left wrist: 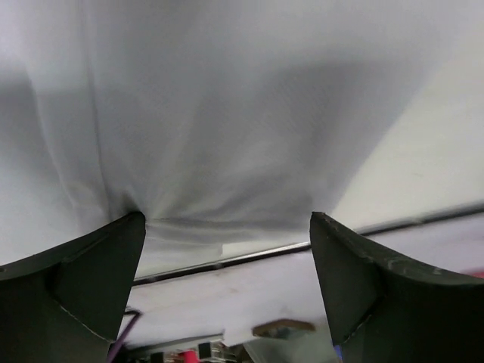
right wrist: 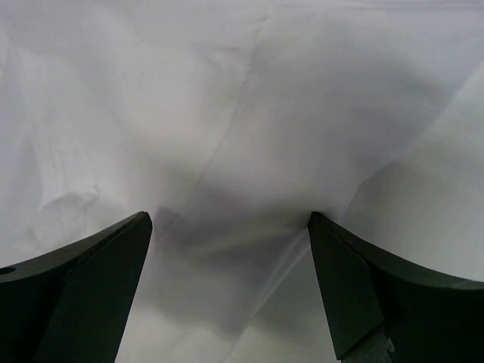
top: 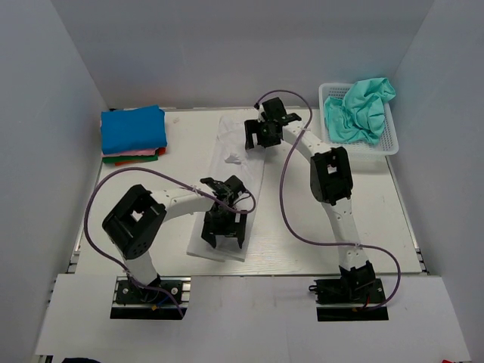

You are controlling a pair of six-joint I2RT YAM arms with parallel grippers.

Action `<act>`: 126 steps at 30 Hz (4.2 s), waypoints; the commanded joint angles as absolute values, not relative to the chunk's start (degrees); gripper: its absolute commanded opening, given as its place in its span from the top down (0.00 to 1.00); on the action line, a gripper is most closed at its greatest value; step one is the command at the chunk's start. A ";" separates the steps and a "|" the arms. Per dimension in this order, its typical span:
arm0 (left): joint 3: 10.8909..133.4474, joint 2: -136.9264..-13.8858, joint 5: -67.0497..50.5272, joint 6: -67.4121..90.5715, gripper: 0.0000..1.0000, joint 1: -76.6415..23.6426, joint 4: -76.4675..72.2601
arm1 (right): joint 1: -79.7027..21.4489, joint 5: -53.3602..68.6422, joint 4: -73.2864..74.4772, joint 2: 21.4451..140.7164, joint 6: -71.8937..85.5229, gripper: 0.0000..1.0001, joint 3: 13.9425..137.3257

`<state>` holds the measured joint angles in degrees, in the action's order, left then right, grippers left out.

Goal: Fold and stack the t-shirts
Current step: Rotate the tshirt 90 degrees, then grab the bottom of the folded rectangular tshirt with both arms, then fold the folded rectangular tshirt in 1/3 of the way

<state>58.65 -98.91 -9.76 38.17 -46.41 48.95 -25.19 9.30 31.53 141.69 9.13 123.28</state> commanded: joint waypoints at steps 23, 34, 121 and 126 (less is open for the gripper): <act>69.19 -89.13 -4.32 35.14 0.00 -46.76 54.39 | -23.20 11.43 24.18 113.48 9.65 0.10 104.64; 50.55 -83.50 -10.17 41.31 0.00 -40.61 49.32 | -30.67 17.31 35.41 90.63 17.57 0.10 66.55; 118.37 -128.75 -5.98 29.27 0.80 -22.59 48.61 | -23.65 5.80 29.32 123.04 20.48 0.78 105.73; 123.83 -128.94 -6.59 29.88 0.00 -19.52 47.37 | -22.50 9.22 25.40 124.28 17.33 0.10 109.86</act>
<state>119.37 -131.98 -5.30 30.13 -21.50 50.11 -23.11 6.31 31.57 125.12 20.08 105.49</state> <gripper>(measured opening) 0.969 0.876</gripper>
